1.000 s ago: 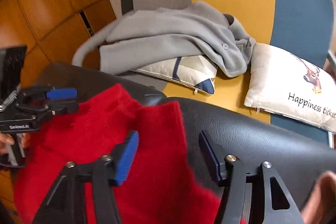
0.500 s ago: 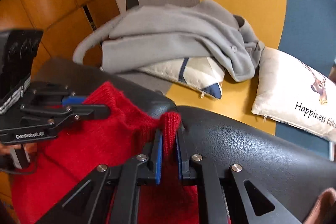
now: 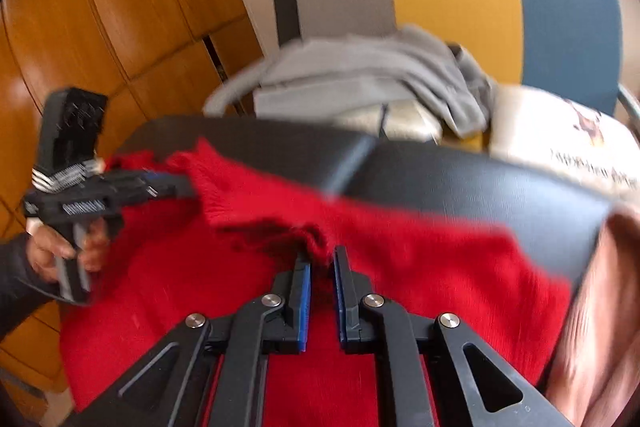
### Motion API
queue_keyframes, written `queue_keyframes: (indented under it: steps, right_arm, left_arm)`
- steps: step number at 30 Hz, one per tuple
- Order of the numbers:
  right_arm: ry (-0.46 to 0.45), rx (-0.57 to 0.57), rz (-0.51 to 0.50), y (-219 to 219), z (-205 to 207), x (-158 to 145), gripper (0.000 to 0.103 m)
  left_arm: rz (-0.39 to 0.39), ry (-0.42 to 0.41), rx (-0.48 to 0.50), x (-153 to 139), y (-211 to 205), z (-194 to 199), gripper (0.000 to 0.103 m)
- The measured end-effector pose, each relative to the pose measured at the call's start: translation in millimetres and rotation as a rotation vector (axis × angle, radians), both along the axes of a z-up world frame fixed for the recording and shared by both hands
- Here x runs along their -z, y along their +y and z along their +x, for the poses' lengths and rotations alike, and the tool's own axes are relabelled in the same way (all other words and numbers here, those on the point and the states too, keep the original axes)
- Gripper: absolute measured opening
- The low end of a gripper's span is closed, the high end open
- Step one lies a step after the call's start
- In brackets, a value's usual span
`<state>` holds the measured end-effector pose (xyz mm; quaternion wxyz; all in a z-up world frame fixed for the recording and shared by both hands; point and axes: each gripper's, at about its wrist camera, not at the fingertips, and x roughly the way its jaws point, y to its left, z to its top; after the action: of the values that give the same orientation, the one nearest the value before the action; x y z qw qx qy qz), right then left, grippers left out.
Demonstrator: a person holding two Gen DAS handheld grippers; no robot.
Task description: Fold clothes
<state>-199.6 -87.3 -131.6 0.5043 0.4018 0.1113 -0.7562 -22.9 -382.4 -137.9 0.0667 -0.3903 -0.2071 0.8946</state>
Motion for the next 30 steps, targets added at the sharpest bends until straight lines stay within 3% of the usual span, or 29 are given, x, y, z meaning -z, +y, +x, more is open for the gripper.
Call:
queue_keyframes:
  steps: [5,11,14,16,19,21,22,23,24,27,28,30]
  right_arm:
    - [-0.040,0.031,0.026,28.2,13.8,14.9,0.012]
    - [-0.031,0.083,-0.077,21.3,19.6,-16.6,0.014]
    - [-0.001,0.097,-0.006,-6.9,24.9,-3.2,0.024]
    - [0.015,0.103,0.030,-21.7,28.0,5.4,0.030]
    - [0.017,0.094,0.005,-18.5,29.5,16.3,0.032]
    - [0.018,0.088,-0.011,-16.4,30.5,23.5,0.034]
    - [0.019,0.085,-0.019,-15.3,31.1,27.2,0.042]
    - [0.020,0.082,-0.027,-14.3,31.6,30.8,0.058]
    - [0.009,0.077,-0.042,-12.6,31.2,32.3,0.065]
    - [-0.088,0.069,-0.125,-2.4,24.1,25.4,0.091]
    - [-0.140,0.098,-0.180,6.3,17.9,20.9,0.103]
    - [-0.242,0.156,-0.290,23.6,5.4,12.0,0.103]
  left_arm:
    - [0.045,-0.035,-0.057,10.3,-8.1,36.7,0.016]
    - [0.109,0.057,-0.120,-16.3,-4.1,24.4,0.021]
    - [0.043,0.022,-0.119,-10.3,16.0,0.9,0.023]
    - [-0.037,-0.066,-0.106,13.1,27.7,-9.0,0.024]
    - [-0.144,0.026,-0.107,35.2,39.3,4.3,0.024]
    - [-0.126,0.022,-0.124,33.7,35.6,3.6,0.025]
    - [-0.116,0.024,-0.138,29.1,35.9,3.3,0.025]
    - [-0.107,0.025,-0.153,24.5,36.2,3.0,0.025]
    - [-0.097,0.027,-0.167,19.9,36.6,2.8,0.024]
    - [-0.065,0.037,-0.207,5.7,37.8,2.0,0.026]
    - [-0.031,0.080,-0.194,-2.1,40.3,1.7,0.028]
    - [0.031,0.138,-0.163,-12.1,46.9,-3.0,0.038]
